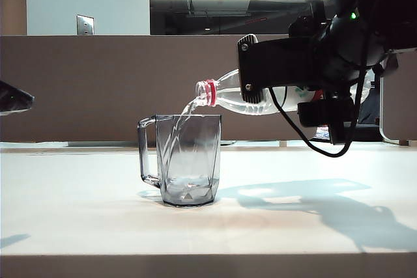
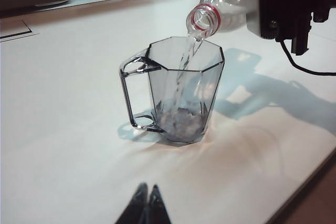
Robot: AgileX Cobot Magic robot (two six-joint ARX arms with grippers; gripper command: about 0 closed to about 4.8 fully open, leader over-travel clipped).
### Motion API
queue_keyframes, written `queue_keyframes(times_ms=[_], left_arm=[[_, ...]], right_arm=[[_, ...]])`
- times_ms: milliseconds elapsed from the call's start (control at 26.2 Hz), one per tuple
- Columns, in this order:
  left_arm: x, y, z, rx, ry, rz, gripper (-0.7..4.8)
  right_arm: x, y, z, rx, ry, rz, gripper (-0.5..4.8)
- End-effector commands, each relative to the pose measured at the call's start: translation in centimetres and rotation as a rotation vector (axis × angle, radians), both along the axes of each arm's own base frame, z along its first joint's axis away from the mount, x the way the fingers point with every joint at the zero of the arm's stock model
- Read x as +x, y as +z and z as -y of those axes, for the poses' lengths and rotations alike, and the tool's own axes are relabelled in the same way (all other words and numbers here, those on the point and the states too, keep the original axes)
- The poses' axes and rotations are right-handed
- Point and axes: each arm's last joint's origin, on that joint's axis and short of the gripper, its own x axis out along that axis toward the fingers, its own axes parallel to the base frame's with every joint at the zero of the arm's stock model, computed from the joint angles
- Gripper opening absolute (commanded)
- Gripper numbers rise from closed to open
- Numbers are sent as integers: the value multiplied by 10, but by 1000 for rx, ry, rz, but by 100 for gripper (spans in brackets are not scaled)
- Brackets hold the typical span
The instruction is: Pick up the mineral water bottle on the table and pour water into the mug until it's half full.
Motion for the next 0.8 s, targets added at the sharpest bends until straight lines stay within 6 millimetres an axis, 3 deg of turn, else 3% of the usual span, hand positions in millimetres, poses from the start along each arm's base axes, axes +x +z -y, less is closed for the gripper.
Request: queue_keyframes(times_ms=[38, 801], left_arm=[[0, 2, 0, -9, -1, 12, -5], [0, 2, 0, -9, -1, 12, -5]], right_arm=[[1, 10, -1, 45, -8, 59, 322], [1, 10, 0, 39, -27, 61, 322]])
